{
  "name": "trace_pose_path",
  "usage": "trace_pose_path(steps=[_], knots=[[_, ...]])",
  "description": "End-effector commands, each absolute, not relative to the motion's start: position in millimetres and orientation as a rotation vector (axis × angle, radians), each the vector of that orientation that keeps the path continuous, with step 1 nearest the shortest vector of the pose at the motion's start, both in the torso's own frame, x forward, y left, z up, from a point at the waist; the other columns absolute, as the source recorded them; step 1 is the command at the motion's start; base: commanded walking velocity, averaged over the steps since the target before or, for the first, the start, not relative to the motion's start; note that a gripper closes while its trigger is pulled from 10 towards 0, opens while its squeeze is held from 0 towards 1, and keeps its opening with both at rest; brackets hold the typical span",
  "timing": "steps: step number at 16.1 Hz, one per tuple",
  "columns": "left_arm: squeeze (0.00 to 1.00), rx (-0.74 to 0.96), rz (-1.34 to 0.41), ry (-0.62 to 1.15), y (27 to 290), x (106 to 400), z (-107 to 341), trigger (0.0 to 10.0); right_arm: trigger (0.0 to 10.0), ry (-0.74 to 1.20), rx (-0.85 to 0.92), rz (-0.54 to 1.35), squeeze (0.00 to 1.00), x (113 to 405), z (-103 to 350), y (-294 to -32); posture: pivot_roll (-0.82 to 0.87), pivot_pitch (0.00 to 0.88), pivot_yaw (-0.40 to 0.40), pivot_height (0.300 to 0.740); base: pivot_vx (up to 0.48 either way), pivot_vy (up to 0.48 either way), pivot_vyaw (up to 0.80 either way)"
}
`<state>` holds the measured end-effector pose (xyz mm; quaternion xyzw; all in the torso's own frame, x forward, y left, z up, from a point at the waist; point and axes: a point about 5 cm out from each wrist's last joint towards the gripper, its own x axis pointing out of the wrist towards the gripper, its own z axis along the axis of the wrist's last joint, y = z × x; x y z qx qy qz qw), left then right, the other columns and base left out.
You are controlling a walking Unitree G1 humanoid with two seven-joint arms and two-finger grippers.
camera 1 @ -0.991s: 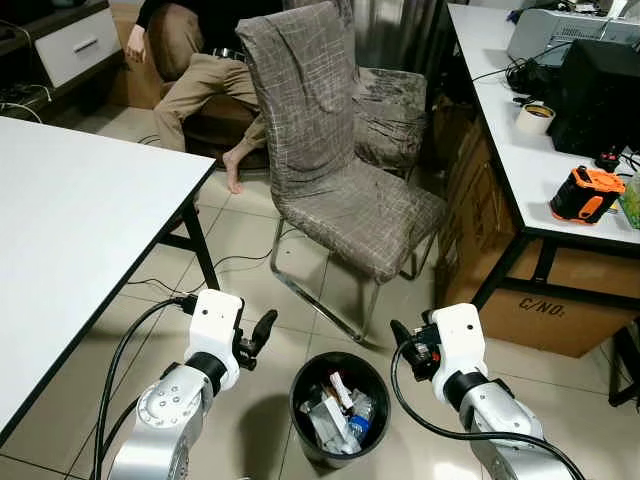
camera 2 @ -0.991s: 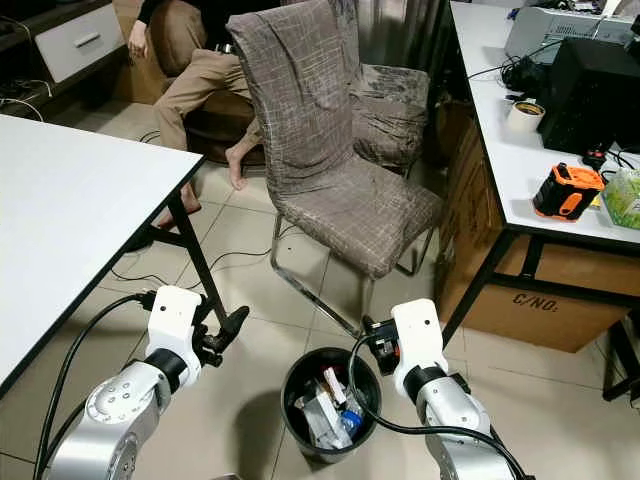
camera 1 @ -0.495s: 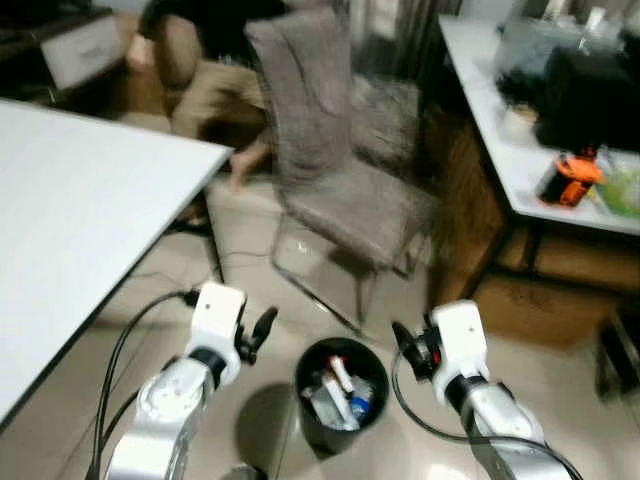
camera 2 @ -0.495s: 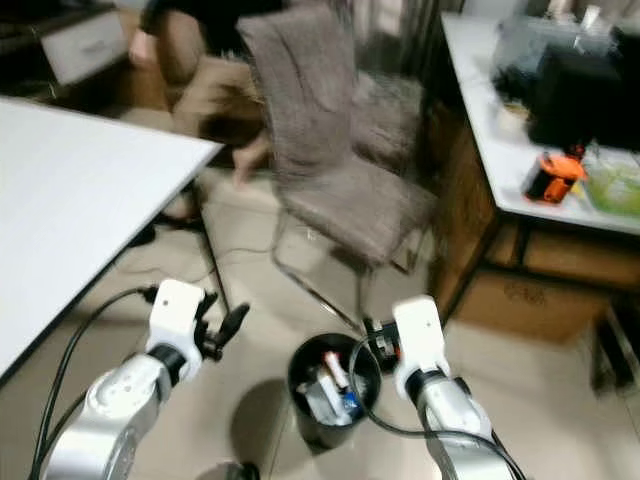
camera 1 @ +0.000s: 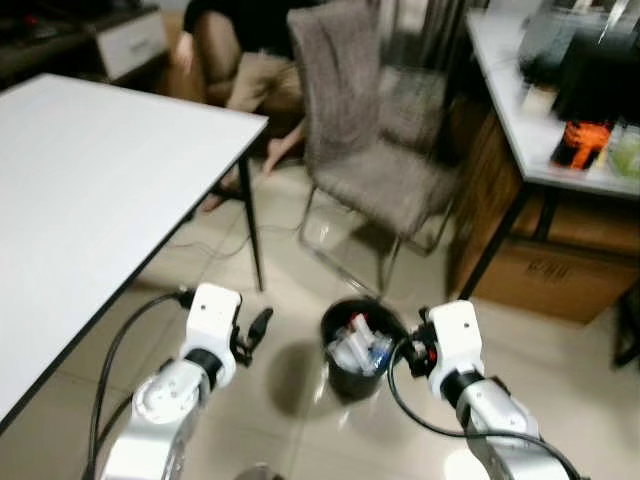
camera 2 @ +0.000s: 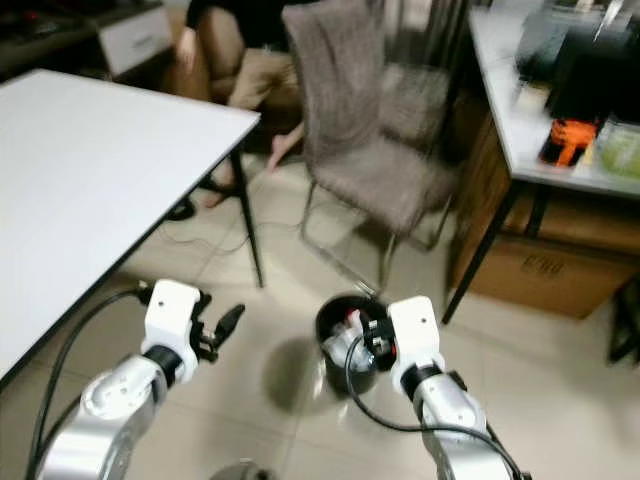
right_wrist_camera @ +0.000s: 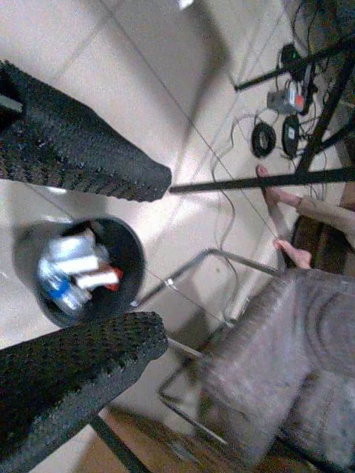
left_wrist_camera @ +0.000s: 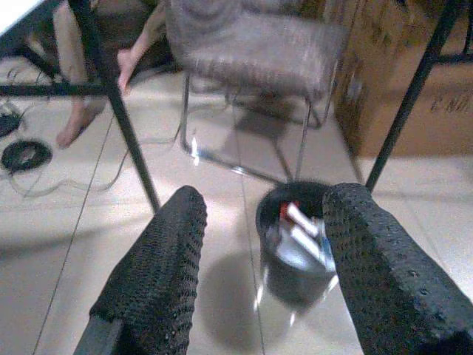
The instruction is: Picking trash to rubbish bin
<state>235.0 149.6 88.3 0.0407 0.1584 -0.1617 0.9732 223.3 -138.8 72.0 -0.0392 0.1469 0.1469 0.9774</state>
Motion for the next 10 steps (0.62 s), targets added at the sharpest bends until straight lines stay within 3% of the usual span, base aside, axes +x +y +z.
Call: trace_pose_path(steps=[1, 8, 10], knots=[[0.0, 0.084, -0.332, 0.306, 146.4, 235.7, 91.7, 10.0, 10.0, 0.279, -0.093, 0.283, 0.0, 226.2, 75.7, -141.9, -0.04, 0.0, -0.014, 0.74, -0.311, 0.0, 0.0], [0.0, 0.085, -0.333, 0.301, 147.2, 236.6, 92.7, 10.0, 10.0, 0.273, -0.095, 0.28, 0.0, 228.3, 76.0, -140.9, -0.05, 0.0, -0.01, 0.74, -0.307, 0.0, 0.0], [0.0, 0.103, -0.325, 0.278, 148.6, 237.9, 94.4, 10.0, 10.0, 0.27, -0.095, 0.279, 0.0, 229.2, 76.4, -140.8, -0.04, 0.0, -0.01, 0.74, 0.0, 0.0, 0.0]])
